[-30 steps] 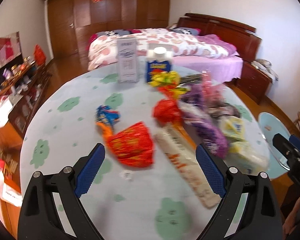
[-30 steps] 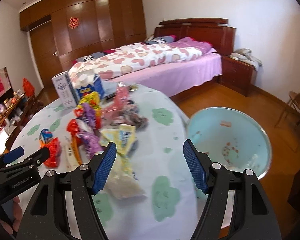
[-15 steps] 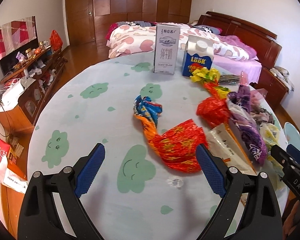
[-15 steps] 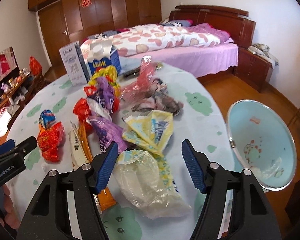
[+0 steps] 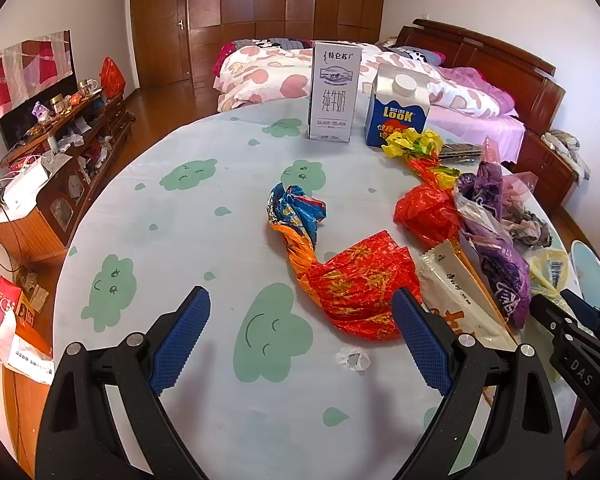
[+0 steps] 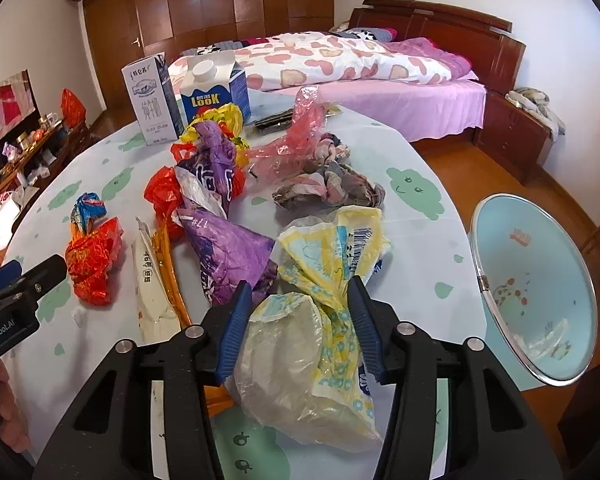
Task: Collect trash
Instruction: 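Move both tools back over the table toward the remaining wrappers, then grasp the yellow-white snack bag with the right tool while the left tool grasps the orange-red wrapper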
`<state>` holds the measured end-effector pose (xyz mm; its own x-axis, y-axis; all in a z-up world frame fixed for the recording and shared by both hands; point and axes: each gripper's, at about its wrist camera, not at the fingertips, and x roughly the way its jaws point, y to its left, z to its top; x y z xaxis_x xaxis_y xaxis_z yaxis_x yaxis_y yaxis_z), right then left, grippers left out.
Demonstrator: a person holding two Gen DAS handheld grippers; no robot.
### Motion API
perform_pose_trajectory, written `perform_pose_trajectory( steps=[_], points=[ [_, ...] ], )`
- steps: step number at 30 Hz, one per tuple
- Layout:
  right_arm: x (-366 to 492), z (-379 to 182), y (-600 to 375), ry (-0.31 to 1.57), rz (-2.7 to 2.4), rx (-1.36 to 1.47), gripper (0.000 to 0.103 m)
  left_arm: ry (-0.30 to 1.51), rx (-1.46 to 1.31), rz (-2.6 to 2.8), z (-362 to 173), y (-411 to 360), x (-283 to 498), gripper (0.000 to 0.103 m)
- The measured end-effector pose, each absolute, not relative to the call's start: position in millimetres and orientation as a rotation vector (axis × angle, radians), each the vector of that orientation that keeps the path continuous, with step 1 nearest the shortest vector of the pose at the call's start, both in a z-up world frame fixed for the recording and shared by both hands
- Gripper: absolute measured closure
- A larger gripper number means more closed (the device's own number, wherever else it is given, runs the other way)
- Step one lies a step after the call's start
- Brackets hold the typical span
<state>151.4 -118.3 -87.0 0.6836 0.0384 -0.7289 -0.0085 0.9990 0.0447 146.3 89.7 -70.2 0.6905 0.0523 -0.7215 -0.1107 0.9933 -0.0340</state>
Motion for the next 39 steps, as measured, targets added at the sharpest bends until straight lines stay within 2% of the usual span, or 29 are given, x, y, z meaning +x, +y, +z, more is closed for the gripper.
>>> perform_pose_trajectory(
  steps=[4, 7, 8, 9, 13, 16, 17, 18, 20, 27, 31, 32, 33, 34, 35, 36, 39],
  points=[
    [150.7, -85.6, -121.3, 0.820, 0.038, 0.046, 0.061, 0.804, -0.078, 0.097, -70.1, 90.6, 145.5, 0.013],
    [147.4, -80.6, -124.1, 0.806, 0.043, 0.058, 0.070, 0.807, -0.087, 0.107, -70.4, 96.0, 145.2, 0.013],
    [144.0, -76.0, -126.5, 0.790, 0.046, 0.069, 0.086, 0.808, -0.088, 0.112, -70.6, 98.1, 144.9, 0.013],
    [142.8, -74.0, -127.6, 0.784, 0.044, 0.074, 0.092, 0.809, -0.090, 0.119, -71.0, 100.6, 144.9, 0.013],
    [134.4, -62.2, -133.8, 0.728, 0.044, 0.100, 0.092, 0.811, -0.096, 0.140, -71.3, 108.1, 146.6, 0.013],
    [134.7, -61.2, -138.3, 0.729, 0.049, 0.119, 0.090, 0.819, -0.102, 0.148, -72.2, 110.0, 150.7, 0.013],
    [134.5, -61.7, -140.0, 0.726, 0.049, 0.126, 0.085, 0.821, -0.107, 0.147, -72.8, 110.2, 151.9, 0.013],
    [136.0, -63.3, -141.1, 0.730, 0.042, 0.123, 0.071, 0.825, -0.114, 0.146, -73.3, 109.6, 154.4, 0.013],
    [139.2, -66.8, -142.0, 0.743, 0.045, 0.124, 0.055, 0.833, -0.126, 0.148, -74.3, 108.3, 159.8, 0.013],
    [152.2, -91.1, -141.9, 0.841, 0.084, 0.138, 0.054, 0.894, -0.205, 0.173, -87.4, 105.2, 188.0, 0.016],
    [149.4, -91.9, -138.9, 0.852, 0.104, 0.109, 0.057, 0.922, -0.254, 0.143, -95.8, 103.7, 192.7, 0.028],
    [148.5, -93.3, -138.5, 0.853, 0.107, 0.109, 0.069, 0.918, -0.247, 0.143, -95.7, 102.9, 192.8, 0.034],
    [147.5, -94.0, -139.4, 0.857, 0.118, 0.122, 0.073, 0.917, -0.245, 0.126, -95.8, 101.6, 193.5, 0.037],
    [146.3, -93.6, -140.0, 0.855, 0.121, 0.131, 0.074, 0.914, -0.247, 0.110, -95.3, 100.7, 193.9, 0.046],
    [143.5, -91.7, -140.7, 0.849, 0.127, 0.139, 0.076, 0.911, -0.249, 0.093, -95.1, 100.1, 194.6, 0.061],
    [142.5, -91.3, -140.5, 0.847, 0.130, 0.142, 0.077, 0.909, -0.261, 0.060, -95.3, 99.6, 194.4, 0.068],
    [133.9, -84.0, -142.0, 0.813, 0.138, 0.158, 0.077, 0.901, -0.280, 0.016, -95.0, 100.1, 193.3, 0.075]
  ],
)
